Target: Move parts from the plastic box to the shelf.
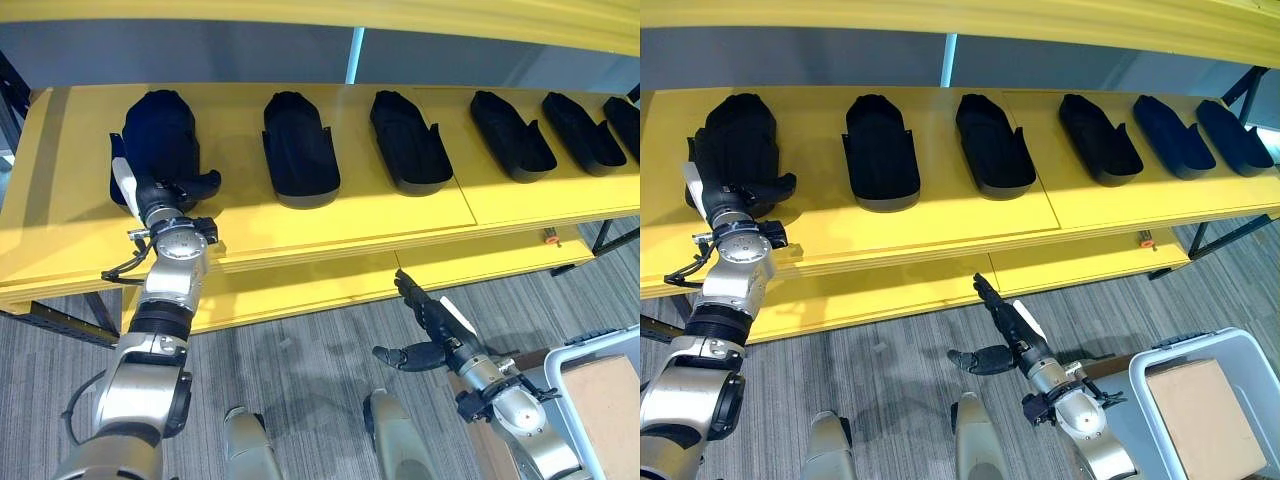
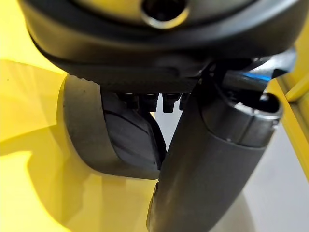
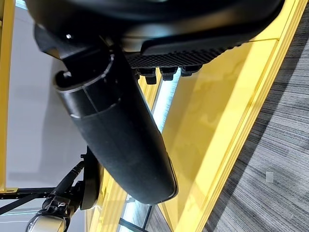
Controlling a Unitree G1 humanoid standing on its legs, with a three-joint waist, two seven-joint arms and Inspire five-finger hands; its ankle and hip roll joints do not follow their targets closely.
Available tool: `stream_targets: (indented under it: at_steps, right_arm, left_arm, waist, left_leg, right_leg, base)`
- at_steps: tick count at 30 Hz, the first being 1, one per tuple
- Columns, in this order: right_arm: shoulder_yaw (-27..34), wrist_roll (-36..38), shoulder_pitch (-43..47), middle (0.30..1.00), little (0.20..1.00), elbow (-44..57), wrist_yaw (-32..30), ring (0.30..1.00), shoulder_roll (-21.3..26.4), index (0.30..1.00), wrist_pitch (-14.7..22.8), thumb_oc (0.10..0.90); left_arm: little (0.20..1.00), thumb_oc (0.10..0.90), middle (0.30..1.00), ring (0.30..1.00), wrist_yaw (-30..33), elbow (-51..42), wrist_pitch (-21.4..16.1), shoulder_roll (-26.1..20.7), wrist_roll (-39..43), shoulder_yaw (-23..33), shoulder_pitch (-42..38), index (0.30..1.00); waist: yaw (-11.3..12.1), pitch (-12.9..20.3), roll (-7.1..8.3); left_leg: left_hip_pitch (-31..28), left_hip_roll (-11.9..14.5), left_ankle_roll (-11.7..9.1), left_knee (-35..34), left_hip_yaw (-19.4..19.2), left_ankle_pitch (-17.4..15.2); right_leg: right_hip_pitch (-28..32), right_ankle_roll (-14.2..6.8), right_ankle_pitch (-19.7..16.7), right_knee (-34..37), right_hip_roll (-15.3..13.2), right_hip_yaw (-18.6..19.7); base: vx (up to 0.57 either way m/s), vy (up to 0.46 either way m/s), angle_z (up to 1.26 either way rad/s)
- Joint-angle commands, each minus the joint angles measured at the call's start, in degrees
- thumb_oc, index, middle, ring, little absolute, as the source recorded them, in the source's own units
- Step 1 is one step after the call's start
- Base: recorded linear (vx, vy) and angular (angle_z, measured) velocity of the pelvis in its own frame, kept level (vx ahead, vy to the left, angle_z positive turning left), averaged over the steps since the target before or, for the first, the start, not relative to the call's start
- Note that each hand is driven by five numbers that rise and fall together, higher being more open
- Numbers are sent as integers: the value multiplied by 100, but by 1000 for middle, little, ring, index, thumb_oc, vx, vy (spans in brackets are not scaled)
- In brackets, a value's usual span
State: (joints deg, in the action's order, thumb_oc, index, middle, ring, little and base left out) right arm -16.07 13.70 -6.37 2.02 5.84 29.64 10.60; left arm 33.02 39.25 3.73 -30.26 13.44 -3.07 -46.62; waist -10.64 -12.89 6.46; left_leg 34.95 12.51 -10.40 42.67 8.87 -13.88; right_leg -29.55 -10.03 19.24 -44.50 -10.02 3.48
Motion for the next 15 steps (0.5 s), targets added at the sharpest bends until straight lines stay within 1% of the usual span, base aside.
stream_targets:
  at_steps: [1, 9, 12, 15]
  right_arm:
    - [403, 283, -3, 1000, 1000, 459, -76, 1000, 58, 1000, 448, 900]
    - [378, 305, 14, 1000, 1000, 472, -34, 1000, 52, 1000, 440, 900]
    - [402, 285, 9, 1000, 1000, 488, -38, 1000, 61, 1000, 450, 900]
    - [433, 259, 21, 1000, 1000, 489, -51, 1000, 59, 1000, 455, 900]
  left_arm:
    - [1000, 900, 1000, 1000, 17, -426, -730, -206, 8, -101, -514, 1000]
    - [1000, 900, 1000, 1000, 42, -595, -745, -290, -59, -61, -445, 1000]
    - [1000, 900, 1000, 1000, 91, -872, -793, -310, -122, 6, -351, 1000]
    - [1000, 900, 1000, 1000, 130, -1340, -823, -326, -264, 87, -184, 1000]
  waist:
    - [70, 632, -152]
    - [97, 652, -144]
    - [121, 642, -141]
    - [149, 631, -146]
  left_leg:
    - [-46, 181, 274, -122, 187, 115]
    - [-38, 169, 283, -114, 186, 103]
    - [-35, 165, 283, -115, 187, 101]
    - [-27, 152, 289, -100, 195, 101]
  right_leg:
    - [210, 274, -9, 108, -168, -44]
    - [223, 269, -5, 106, -172, -47]
    - [219, 268, -8, 106, -182, -51]
    - [217, 273, -9, 97, -181, -45]
  base:
    - [0, 0, 0]
    - [0, 0, 0]
    - [0, 0, 0]
    - [0, 0, 0]
